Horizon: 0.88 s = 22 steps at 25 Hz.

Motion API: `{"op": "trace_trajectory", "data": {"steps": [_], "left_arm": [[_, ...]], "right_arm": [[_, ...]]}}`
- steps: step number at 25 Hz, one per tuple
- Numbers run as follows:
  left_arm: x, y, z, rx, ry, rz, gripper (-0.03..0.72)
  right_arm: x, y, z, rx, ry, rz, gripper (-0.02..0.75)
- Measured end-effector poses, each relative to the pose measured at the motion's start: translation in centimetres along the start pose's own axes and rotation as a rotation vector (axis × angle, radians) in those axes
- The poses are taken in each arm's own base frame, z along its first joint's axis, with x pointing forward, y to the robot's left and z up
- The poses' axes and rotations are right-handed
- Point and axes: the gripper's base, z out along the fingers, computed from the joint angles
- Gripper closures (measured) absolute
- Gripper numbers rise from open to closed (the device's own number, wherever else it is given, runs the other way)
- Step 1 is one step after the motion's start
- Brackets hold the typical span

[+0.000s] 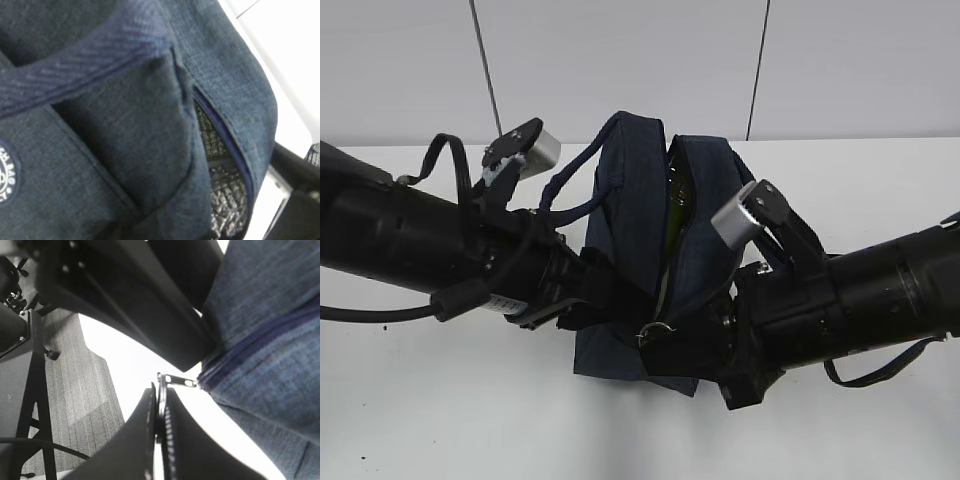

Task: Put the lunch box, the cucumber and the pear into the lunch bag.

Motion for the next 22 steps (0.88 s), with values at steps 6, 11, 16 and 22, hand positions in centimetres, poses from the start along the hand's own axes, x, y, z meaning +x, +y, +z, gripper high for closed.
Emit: {"op": "trace_trajectory", "data": {"steps": [6,11,16,22], "left_arm": [[0.2,0.1,0.0,-0.013,0.030,0.049,0.330],[0.4,0.2,0.0,-0.019,0.046,0.073,0.330],[0.5,0.2,0.0,-0.026,0.060,0.094,0.330],[0.5,0.3,0.0,-0.033,0.060,0.099,0.330]], "right_arm": [[-0.5,0.4,-0.6,0.017,-0.010,-0.022,0.732],[-1.2,0.8,-1.2,0.040,-0.031,-0.042,0.732],[-2.2,1.2,-1.8,0.066,-0.060,-0.068,0.732],[-3.0,1.5,-2.7,0.128,-0.062,-0.100,0.732]]}}
